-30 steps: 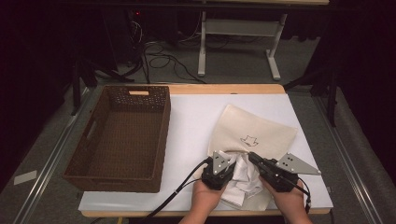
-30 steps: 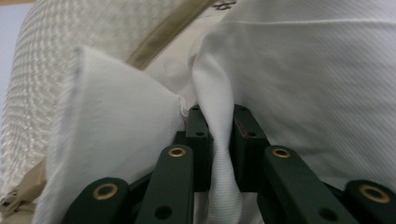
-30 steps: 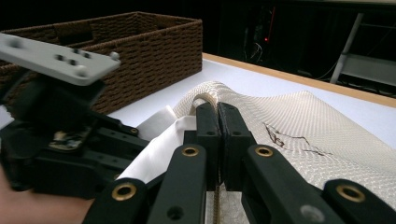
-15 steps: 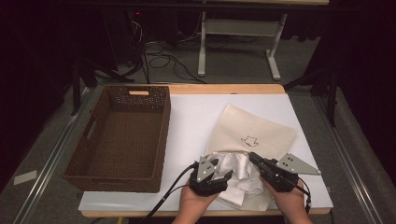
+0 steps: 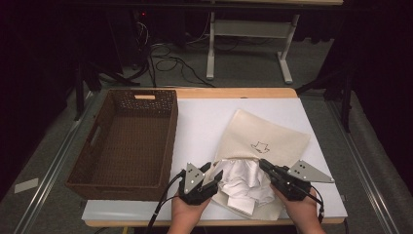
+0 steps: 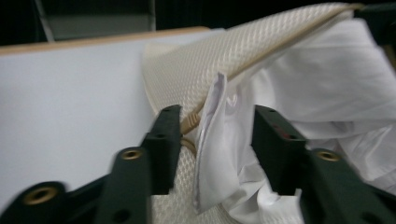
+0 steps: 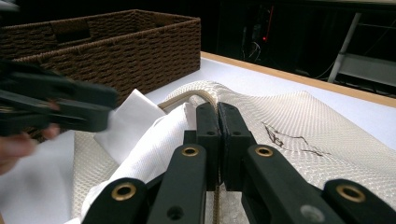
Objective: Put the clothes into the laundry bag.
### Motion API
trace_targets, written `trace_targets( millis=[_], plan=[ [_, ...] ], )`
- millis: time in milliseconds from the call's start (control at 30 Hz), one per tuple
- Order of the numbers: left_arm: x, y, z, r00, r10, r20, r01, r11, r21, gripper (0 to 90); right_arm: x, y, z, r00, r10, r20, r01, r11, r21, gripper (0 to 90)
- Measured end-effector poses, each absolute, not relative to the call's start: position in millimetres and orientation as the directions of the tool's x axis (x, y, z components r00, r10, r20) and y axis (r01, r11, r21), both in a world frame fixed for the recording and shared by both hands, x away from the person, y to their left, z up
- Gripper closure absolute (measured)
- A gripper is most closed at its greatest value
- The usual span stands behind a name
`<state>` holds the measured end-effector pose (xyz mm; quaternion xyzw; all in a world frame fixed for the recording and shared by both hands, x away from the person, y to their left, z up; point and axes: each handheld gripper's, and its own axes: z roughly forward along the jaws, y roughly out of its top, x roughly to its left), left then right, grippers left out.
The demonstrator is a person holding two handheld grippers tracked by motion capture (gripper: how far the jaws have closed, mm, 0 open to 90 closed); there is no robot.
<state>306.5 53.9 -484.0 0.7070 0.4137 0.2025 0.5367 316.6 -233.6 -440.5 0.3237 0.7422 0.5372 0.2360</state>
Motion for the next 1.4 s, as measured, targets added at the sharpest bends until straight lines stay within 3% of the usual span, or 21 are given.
trace_targets(
  millis=[100, 233, 367, 400, 600, 967, 1267, 1333, 1400],
  plan=[
    [313.6, 39.0, -485.7, 0.588, 0.790, -0.173, 0.398, -0.097, 0.912, 83.0, 316.5, -233.7, -440.4, -0.680, 0.733, -0.002, 0.227, 0.213, 0.951, 89.9],
    [319.5, 10.1, -480.8, 0.635, 0.757, -0.154, 0.378, -0.131, 0.917, 85.7, 318.1, -233.6, -441.2, -0.680, 0.733, -0.001, 0.230, 0.215, 0.949, 89.9],
    [337.3, -4.9, -488.5, 0.605, 0.782, -0.150, 0.403, -0.138, 0.905, 84.7, 318.6, -232.7, -441.9, -0.683, 0.731, -0.002, 0.231, 0.218, 0.948, 89.9],
    [342.5, -4.4, -492.0, 0.590, 0.791, -0.163, 0.424, -0.132, 0.896, 83.7, 318.6, -232.7, -442.0, -0.685, 0.729, -0.003, 0.229, 0.220, 0.948, 89.9],
    [326.6, 11.7, -488.6, 0.612, 0.773, -0.166, 0.387, -0.110, 0.915, 56.2, 319.6, -234.6, -443.4, -0.685, 0.729, 0.002, 0.233, 0.216, 0.948, 89.9],
    [291.2, 28.5, -499.4, 0.642, 0.747, -0.173, 0.398, -0.132, 0.908, 22.2, 318.2, -231.5, -443.4, -0.682, 0.732, -0.006, 0.232, 0.224, 0.946, 89.9],
    [288.6, 2.1, -521.6, 0.692, 0.705, -0.156, 0.465, -0.271, 0.843, 17.3, 318.5, -231.0, -444.8, -0.686, 0.728, -0.010, 0.231, 0.230, 0.945, 89.9],
    [290.3, -4.9, -524.6, 0.688, 0.715, -0.125, 0.482, -0.321, 0.815, 20.4, 318.4, -230.5, -445.0, -0.686, 0.728, -0.006, 0.235, 0.229, 0.945, 89.9],
    [290.7, -5.4, -524.0, 0.676, 0.726, -0.123, 0.489, -0.317, 0.813, 32.1, 318.1, -230.2, -445.2, -0.689, 0.725, -0.012, 0.229, 0.233, 0.945, 89.9]
  ],
)
